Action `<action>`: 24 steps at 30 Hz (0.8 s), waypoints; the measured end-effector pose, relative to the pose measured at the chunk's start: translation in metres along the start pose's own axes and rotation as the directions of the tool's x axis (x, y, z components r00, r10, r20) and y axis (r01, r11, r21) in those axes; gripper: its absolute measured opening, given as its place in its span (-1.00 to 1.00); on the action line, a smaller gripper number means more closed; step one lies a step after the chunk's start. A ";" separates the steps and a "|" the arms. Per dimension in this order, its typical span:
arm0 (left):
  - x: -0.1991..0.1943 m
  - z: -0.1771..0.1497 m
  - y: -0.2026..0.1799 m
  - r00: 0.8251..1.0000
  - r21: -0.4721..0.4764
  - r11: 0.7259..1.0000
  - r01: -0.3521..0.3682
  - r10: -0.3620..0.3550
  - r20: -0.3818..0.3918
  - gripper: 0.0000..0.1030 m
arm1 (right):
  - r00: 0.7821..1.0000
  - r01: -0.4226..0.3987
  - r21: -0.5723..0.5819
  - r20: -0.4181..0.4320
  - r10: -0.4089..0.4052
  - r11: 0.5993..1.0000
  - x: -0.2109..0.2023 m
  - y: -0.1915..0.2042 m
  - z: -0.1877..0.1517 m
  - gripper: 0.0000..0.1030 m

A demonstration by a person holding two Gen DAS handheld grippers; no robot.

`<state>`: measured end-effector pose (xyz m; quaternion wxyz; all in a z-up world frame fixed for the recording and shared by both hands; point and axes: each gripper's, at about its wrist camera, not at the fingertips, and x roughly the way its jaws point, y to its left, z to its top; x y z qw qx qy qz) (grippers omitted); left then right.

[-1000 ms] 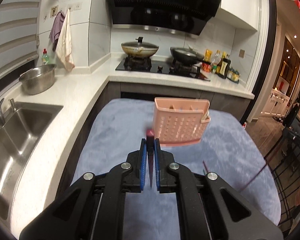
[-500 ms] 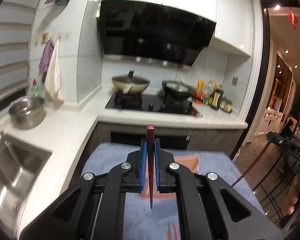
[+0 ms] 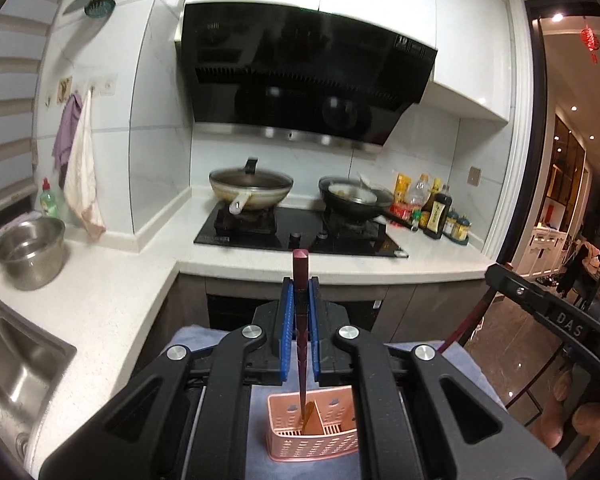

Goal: Organize utensils
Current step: 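Lower the left tool's chopstick into the pink holder while the right tool inserts its chopstick, then move both open tools back toward the remaining chopsticks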

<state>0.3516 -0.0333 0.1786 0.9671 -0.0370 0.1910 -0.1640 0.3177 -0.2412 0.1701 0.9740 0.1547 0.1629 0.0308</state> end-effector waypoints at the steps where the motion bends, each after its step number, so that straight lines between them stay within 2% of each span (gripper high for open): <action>1: 0.005 -0.004 0.001 1.000 -0.002 1.000 -0.001 0.001 -0.011 -0.87 | 1.000 -0.001 0.003 -0.015 0.001 1.000 0.007 -0.002 -0.004 -0.86; 10: 0.033 -0.034 0.012 0.995 -0.025 1.000 -0.011 0.009 -0.095 -0.85 | 0.989 0.050 0.018 -0.139 -0.047 0.999 0.050 -0.023 -0.044 -0.85; 11: 0.033 -0.036 0.012 0.995 -0.025 0.999 -0.025 0.023 -0.095 -0.77 | 0.989 0.061 0.020 -0.136 -0.058 0.998 0.049 -0.024 -0.046 -0.77; 12: 0.031 -0.037 0.012 0.994 -0.025 0.999 -0.048 0.046 -0.099 -0.40 | 0.990 0.067 0.024 -0.128 -0.063 0.997 0.046 -0.026 -0.047 -0.70; 13: 0.029 -0.037 0.012 0.993 -0.027 0.997 -0.071 0.068 -0.099 0.08 | 0.990 0.070 0.029 -0.122 -0.066 0.997 0.043 -0.027 -0.045 -0.46; 14: 0.028 -0.037 0.013 0.992 -0.033 0.996 -0.084 0.080 -0.093 0.20 | 0.992 0.072 0.035 -0.111 -0.068 0.997 0.039 -0.029 -0.044 -0.25; 15: 0.024 -0.036 0.014 0.993 -0.041 0.995 -0.088 0.085 -0.080 0.22 | 0.993 0.073 0.042 -0.094 -0.068 0.996 0.033 -0.030 -0.042 -0.20; 20: 0.002 -0.040 0.015 0.991 -0.041 0.993 -0.115 0.112 -0.071 0.31 | 0.996 0.066 0.040 -0.061 -0.064 0.997 0.002 -0.032 -0.032 -0.16; 24: -0.022 -0.054 0.015 0.988 -0.034 0.992 -0.124 0.120 -0.092 0.49 | 0.997 0.056 0.038 -0.058 -0.053 0.998 -0.026 -0.033 -0.036 -0.10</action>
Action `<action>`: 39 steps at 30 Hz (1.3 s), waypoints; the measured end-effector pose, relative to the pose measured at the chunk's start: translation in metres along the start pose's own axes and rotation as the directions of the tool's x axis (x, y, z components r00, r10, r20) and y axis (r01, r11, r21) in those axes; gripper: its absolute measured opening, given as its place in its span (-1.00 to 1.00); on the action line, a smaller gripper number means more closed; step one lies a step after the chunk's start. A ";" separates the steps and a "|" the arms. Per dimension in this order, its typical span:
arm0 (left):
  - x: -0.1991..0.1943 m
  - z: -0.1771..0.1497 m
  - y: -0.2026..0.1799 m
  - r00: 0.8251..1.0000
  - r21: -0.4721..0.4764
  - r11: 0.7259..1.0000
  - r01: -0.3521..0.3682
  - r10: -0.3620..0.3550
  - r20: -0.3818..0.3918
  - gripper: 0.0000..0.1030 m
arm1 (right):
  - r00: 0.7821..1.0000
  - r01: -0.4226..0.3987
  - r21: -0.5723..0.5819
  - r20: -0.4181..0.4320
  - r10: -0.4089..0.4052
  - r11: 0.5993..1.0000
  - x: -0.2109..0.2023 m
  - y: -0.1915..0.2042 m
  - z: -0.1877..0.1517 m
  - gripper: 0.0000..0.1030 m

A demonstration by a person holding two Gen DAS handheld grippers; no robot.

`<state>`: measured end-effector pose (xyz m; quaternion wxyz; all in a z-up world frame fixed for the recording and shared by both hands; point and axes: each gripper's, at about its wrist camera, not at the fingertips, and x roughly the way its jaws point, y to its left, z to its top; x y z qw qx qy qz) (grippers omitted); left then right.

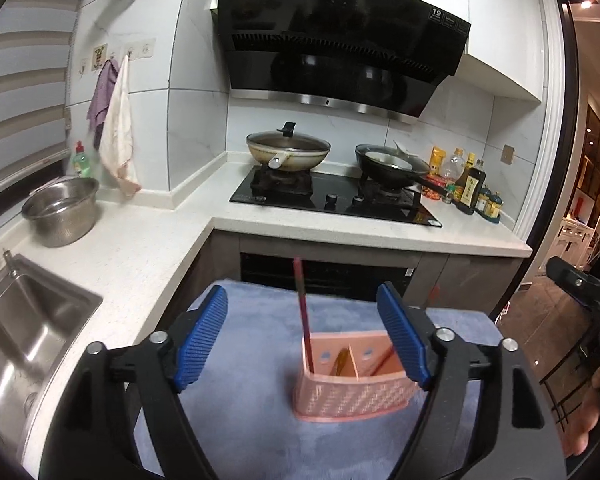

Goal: Organize utensils
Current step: 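Move both open tools back toward the remaining chopsticks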

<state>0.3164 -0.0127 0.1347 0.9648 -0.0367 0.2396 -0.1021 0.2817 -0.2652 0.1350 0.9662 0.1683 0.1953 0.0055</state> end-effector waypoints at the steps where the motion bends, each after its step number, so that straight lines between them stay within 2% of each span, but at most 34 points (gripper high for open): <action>1: -0.004 -0.004 0.002 1.000 -0.004 1.000 0.005 -0.005 -0.010 0.53 | 1.000 0.000 -0.007 -0.007 0.000 1.000 -0.009 -0.001 -0.005 -0.10; 5: -0.024 -0.033 0.010 0.998 -0.018 1.000 0.016 -0.017 -0.054 0.53 | 0.998 0.039 -0.048 -0.041 -0.041 0.998 -0.035 -0.003 -0.033 -0.09; 10: -0.049 -0.085 0.022 0.993 -0.030 1.000 0.000 -0.003 -0.121 0.54 | 0.985 0.109 -0.121 -0.120 -0.124 0.987 -0.069 -0.010 -0.095 -0.09; 14: -0.067 -0.132 0.029 0.987 -0.016 0.999 -0.051 0.048 -0.152 0.54 | 0.963 0.139 -0.141 -0.213 -0.167 0.980 -0.088 -0.021 -0.152 -0.09; 18: -0.076 -0.172 0.035 0.977 -0.051 0.997 -0.055 0.043 -0.210 0.54 | 0.927 0.181 -0.099 -0.314 -0.204 0.978 -0.100 -0.039 -0.207 -0.09; 21: -0.083 -0.202 0.031 0.965 -0.042 0.998 -0.036 0.024 -0.263 0.54 | 0.902 0.204 -0.068 -0.374 -0.214 0.977 -0.107 -0.049 -0.240 -0.09; 24: -0.090 -0.232 0.025 0.951 -0.011 1.000 -0.024 0.020 -0.307 0.54 | 0.886 0.209 -0.086 -0.405 -0.226 0.974 -0.112 -0.047 -0.263 -0.09; 31: -0.104 -0.281 0.016 0.908 0.005 0.998 0.067 -0.059 -0.415 0.54 | 0.867 0.196 -0.153 -0.435 -0.244 0.969 -0.120 -0.034 -0.296 -0.09; 36: -0.115 -0.300 0.002 0.883 0.079 0.987 0.142 -0.090 -0.461 0.54 | 0.856 0.196 -0.151 -0.455 -0.244 0.969 -0.124 -0.033 -0.306 -0.09; 39: -0.115 -0.312 -0.008 0.856 0.096 0.977 0.192 -0.119 -0.504 0.54 | 0.855 0.198 -0.154 -0.457 -0.247 0.968 -0.126 -0.032 -0.308 -0.09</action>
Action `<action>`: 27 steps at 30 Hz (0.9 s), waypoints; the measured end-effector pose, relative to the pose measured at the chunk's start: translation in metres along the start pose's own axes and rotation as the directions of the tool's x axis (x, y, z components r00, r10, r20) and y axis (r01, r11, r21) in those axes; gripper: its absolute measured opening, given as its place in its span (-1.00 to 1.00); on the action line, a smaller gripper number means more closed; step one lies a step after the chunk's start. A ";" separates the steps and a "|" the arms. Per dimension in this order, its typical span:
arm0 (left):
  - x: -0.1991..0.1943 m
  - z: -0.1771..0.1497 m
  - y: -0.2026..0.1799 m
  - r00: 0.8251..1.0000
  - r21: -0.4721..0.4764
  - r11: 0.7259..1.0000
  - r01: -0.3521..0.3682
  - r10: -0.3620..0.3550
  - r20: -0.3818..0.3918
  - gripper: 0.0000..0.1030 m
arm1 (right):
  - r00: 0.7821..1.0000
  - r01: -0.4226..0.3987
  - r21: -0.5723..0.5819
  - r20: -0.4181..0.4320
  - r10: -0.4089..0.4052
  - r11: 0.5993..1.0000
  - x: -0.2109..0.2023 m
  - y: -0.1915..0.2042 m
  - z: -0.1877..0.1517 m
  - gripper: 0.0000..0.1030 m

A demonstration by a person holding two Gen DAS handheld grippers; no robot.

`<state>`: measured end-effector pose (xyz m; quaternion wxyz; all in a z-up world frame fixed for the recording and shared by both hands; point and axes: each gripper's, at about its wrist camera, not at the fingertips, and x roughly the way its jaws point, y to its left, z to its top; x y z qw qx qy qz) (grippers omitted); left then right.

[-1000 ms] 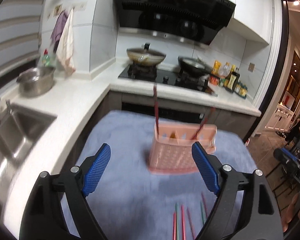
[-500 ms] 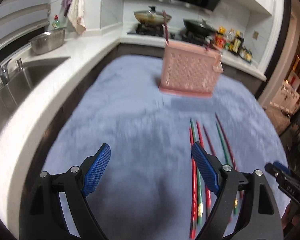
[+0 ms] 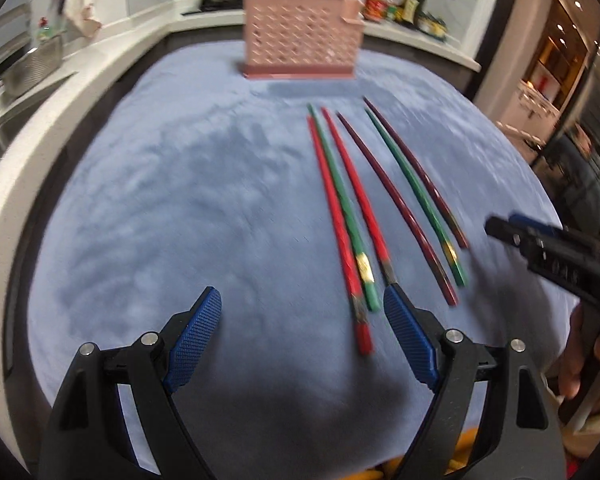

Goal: Organize utensils
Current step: 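Move both open tools back toward the remaining chopsticks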

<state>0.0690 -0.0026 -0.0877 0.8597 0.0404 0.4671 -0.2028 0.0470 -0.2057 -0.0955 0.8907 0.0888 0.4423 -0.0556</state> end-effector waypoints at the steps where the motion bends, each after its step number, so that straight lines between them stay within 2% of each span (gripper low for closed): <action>1: 0.002 -0.002 -0.004 1.000 0.013 1.000 0.012 -0.011 -0.010 0.54 | 1.000 0.001 -0.001 -0.001 -0.001 1.000 0.000 0.000 -0.001 -0.09; 6: 0.009 -0.009 -0.018 0.999 0.084 0.996 0.011 -0.008 -0.038 0.53 | 1.000 0.002 -0.012 -0.004 -0.003 1.000 -0.001 0.003 -0.002 -0.09; 10: 0.022 -0.012 -0.012 0.996 0.066 0.998 0.008 -0.003 -0.086 0.51 | 1.000 0.000 -0.012 -0.010 0.000 1.000 0.000 0.004 -0.003 -0.09; 14: 0.026 -0.014 -0.009 0.996 0.069 0.998 -0.004 0.010 -0.088 0.47 | 1.000 -0.007 -0.009 -0.023 0.007 1.000 0.004 0.005 -0.003 -0.09; 21: 0.026 -0.015 -0.004 0.997 0.066 0.998 -0.024 0.029 -0.074 0.18 | 0.999 -0.014 -0.016 -0.035 0.014 1.000 0.010 0.008 -0.003 -0.09; 24: 0.024 -0.015 0.003 0.997 0.044 0.999 -0.021 0.024 -0.069 0.00 | 0.999 -0.019 -0.021 -0.040 0.018 1.000 0.014 0.010 -0.002 -0.17; 27: 0.022 -0.014 0.008 0.997 0.026 0.999 -0.020 0.022 -0.068 -0.11 | 0.998 -0.027 -0.031 -0.051 0.026 0.999 0.019 0.013 -0.002 -0.34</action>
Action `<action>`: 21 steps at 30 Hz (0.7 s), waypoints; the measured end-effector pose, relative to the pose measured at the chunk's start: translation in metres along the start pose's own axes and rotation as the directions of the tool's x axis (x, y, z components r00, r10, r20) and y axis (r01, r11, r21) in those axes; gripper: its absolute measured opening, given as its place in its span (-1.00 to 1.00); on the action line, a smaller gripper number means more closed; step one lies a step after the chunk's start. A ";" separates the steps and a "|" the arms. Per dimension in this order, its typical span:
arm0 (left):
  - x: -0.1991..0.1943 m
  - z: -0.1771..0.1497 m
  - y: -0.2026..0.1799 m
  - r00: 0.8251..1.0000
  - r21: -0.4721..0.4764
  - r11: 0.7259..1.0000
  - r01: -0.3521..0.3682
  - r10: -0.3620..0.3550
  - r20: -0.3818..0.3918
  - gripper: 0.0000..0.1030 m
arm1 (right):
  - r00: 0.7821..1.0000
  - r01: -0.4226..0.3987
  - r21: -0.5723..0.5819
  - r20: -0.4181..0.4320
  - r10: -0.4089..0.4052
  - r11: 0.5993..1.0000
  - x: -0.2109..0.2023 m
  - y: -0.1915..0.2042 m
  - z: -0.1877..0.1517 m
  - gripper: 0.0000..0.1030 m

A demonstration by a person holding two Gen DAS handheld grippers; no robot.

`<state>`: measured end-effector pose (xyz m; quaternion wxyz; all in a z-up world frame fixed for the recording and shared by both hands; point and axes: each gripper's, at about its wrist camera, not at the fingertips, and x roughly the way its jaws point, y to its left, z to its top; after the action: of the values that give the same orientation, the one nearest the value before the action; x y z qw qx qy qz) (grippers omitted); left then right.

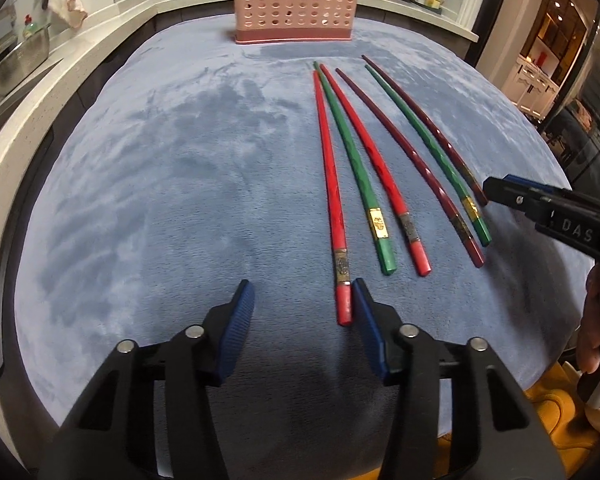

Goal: Organize utensils
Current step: 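Move both open tools back toward the remaining chopsticks, then grasp a red chopstick with the left tool while the right tool grasps a dark-red one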

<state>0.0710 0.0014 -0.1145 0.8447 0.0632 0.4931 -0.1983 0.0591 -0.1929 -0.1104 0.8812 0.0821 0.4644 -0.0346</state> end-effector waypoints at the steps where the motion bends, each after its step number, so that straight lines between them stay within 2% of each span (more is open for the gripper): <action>1: 0.000 0.000 0.001 1.000 -0.006 1.000 0.001 -0.001 0.001 -0.12 | 1.000 -0.001 -0.004 -0.003 0.001 1.000 0.001 0.001 0.000 -0.36; 6: 0.000 0.001 0.001 1.000 -0.007 1.000 -0.005 0.005 0.005 -0.19 | 1.000 0.000 -0.035 -0.015 -0.001 0.999 0.010 0.010 -0.002 -0.42; 15: 0.002 0.008 0.002 1.000 -0.021 1.000 0.021 -0.021 0.015 -0.55 | 1.000 -0.001 -0.056 -0.006 0.001 0.998 0.018 0.013 0.001 -0.68; 19: 0.003 0.011 0.000 0.999 -0.014 0.999 0.036 -0.036 0.018 -0.84 | 1.000 -0.014 -0.064 -0.010 0.013 0.998 0.018 0.015 0.002 -0.86; 21: 0.001 0.011 -0.001 0.999 -0.010 0.999 0.040 -0.040 0.020 -0.84 | 1.000 -0.017 -0.063 -0.010 0.016 0.998 0.015 0.014 0.003 -0.86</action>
<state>0.0802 -0.0028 -0.1102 0.8457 0.0469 0.4870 -0.2132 0.0719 -0.1794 -0.1201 0.8814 0.0582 0.4686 -0.0122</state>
